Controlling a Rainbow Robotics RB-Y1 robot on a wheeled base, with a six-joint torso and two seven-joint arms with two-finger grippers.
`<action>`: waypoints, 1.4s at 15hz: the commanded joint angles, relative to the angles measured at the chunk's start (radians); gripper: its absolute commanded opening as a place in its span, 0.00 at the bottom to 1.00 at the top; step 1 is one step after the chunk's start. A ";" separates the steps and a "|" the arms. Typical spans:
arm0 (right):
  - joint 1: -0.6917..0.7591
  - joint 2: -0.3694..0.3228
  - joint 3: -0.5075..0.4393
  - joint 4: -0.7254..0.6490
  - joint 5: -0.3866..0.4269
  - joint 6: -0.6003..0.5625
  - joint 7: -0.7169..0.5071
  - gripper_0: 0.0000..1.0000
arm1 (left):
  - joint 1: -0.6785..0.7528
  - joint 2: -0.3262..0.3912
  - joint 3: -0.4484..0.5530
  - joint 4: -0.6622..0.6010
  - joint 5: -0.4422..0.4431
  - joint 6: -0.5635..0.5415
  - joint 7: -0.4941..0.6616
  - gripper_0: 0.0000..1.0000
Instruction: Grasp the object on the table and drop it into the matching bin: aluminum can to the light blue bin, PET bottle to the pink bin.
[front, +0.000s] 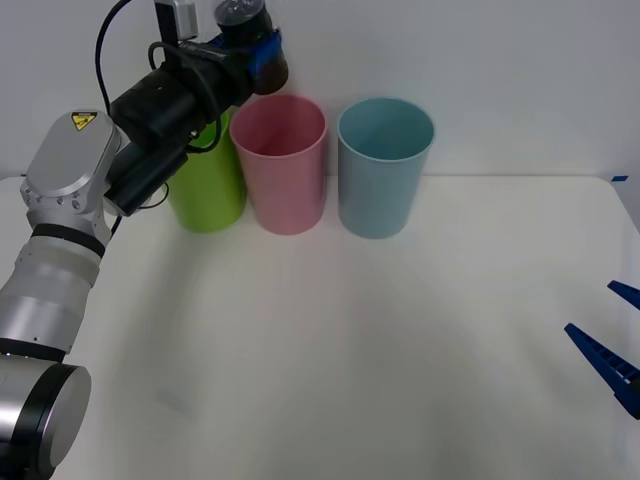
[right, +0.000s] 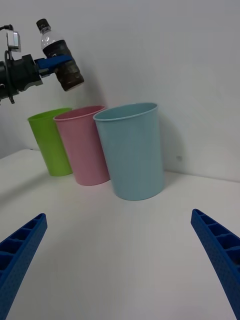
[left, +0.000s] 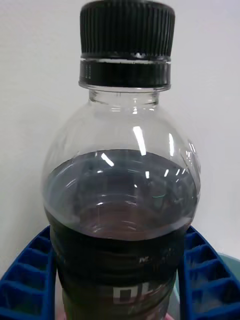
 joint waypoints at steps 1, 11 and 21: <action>0.000 0.000 0.000 0.000 0.000 0.000 0.000 1.00 | 0.001 0.000 -0.003 0.001 0.003 -0.001 0.004 1.00; 0.000 0.000 0.000 0.000 0.000 0.000 0.000 1.00 | 0.034 0.006 -0.001 -0.008 0.049 -0.032 -0.006 1.00; 0.000 0.000 0.000 0.000 0.000 0.000 0.000 1.00 | 0.342 0.066 0.106 -0.278 0.163 -0.146 -0.028 1.00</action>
